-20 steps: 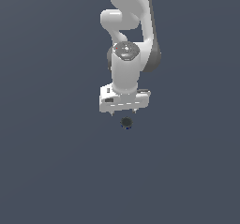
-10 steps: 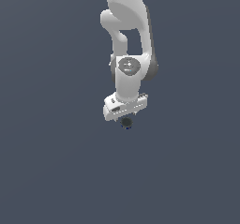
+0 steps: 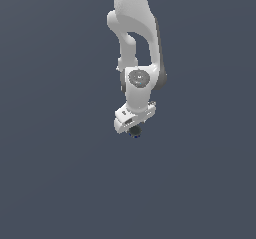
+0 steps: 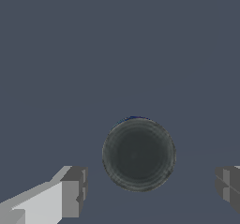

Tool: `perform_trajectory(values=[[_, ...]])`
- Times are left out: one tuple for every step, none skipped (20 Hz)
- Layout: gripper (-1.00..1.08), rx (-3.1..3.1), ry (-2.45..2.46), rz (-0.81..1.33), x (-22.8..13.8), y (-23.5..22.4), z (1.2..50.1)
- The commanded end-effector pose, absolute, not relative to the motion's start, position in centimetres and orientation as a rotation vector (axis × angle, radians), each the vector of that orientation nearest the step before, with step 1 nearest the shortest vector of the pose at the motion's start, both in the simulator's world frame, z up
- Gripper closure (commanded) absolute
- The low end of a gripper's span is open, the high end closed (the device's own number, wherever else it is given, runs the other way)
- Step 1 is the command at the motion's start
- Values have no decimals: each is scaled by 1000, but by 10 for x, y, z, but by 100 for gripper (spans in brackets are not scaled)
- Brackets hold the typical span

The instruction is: Pick up the object and move it to a goal position.

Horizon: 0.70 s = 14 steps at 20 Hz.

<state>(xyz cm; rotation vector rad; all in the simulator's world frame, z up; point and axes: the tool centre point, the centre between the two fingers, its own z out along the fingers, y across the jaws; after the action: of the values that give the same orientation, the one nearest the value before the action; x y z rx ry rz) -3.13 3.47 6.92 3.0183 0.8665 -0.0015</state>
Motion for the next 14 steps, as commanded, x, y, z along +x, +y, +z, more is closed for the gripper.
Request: perform_trajectory(values=[[-92,3010,899,0,-33,36,65],[-92,3008,905,0,-33,36,64],[-92,3007,909,0,-33,36,64],[-92,3007,910,0,-33,36,64],[-92,3009,902,-1,-33,36,64],[-92,3009,902,-1,-33,36,64],[-92,3009,902,-1,-33,36,63],[-92,3009,902,-1,-33,36,61],[-92,3009,903,-1,-33,36,59],[-92,3009,903,-1,-33,36,56],[-92,3009,904,-1,-34,36,53],[-92,3008,905,-1,-34,36,48],[-92,3008,905,-1,-34,36,43],[-92,3008,907,-1,-34,36,38]])
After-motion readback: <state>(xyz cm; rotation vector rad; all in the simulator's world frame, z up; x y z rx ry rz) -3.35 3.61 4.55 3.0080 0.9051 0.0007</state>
